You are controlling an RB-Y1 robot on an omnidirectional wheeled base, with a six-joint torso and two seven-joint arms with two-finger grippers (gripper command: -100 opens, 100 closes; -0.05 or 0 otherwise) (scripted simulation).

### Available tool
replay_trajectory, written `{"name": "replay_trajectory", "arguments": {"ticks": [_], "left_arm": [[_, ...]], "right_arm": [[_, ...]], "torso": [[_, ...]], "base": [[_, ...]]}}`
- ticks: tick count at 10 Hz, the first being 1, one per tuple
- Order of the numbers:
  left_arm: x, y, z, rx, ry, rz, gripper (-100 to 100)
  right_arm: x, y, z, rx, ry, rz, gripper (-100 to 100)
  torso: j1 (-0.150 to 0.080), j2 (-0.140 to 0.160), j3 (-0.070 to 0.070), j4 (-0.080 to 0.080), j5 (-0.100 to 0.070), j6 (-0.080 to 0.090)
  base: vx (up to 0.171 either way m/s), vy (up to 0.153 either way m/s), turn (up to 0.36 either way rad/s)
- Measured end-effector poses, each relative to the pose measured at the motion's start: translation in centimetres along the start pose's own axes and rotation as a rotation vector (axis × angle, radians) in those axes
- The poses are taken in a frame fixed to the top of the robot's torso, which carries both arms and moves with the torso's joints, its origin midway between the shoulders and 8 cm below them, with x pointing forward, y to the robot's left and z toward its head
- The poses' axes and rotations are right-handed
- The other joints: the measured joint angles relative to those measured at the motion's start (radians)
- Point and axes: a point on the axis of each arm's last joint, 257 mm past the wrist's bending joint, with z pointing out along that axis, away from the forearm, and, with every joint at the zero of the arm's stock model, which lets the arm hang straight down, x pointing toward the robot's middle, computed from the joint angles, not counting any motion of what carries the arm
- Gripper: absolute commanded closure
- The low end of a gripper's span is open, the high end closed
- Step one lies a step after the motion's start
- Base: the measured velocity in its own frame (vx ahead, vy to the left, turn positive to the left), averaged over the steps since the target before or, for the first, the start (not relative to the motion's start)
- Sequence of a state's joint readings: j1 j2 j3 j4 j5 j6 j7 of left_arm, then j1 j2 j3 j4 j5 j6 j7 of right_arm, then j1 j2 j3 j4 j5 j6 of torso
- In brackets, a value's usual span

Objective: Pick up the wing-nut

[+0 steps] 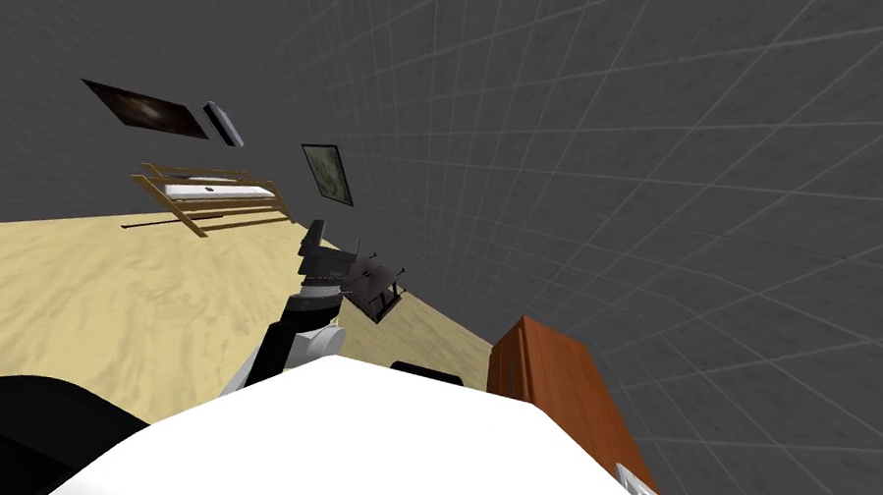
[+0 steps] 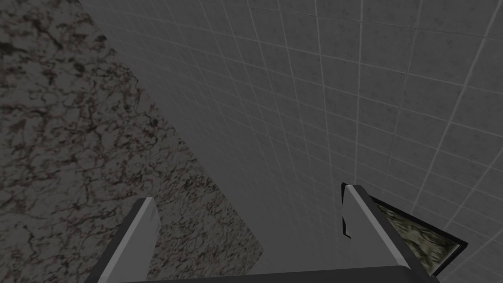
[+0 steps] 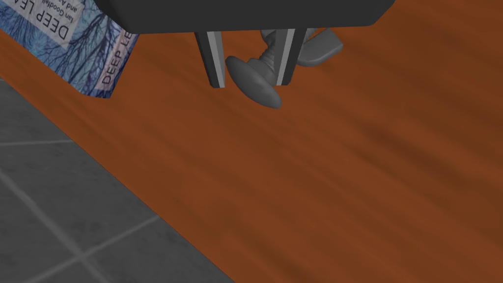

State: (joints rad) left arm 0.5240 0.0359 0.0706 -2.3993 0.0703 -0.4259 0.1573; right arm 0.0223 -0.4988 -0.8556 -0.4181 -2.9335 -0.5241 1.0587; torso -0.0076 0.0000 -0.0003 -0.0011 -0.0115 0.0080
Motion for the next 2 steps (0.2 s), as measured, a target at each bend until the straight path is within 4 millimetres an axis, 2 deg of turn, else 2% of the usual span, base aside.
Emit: {"name": "replay_trajectory", "arguments": {"ticks": [1, 2], "left_arm": [[0.0, 0.0, 0.0, 0.0, 0.0, 0.0, 0], [0.0, 0.0, 0.0, 0.0, 0.0, 0.0, 0]], "right_arm": [[0.39, 0.36, -0.11, 0.0, -0.003, 0.006, 100], [0.45, 0.42, -0.14, -0.001, -0.004, 0.004, 0]], "torso": [[0.0, 0.0, 0.0, 0.0, 0.0, 0.0], [-0.001, -0.001, 0.0, 0.0, 0.0, 0.001]], "base": [[-0.006, 0.008, 0.013], [0.0, 0.0, 0.0]]}}
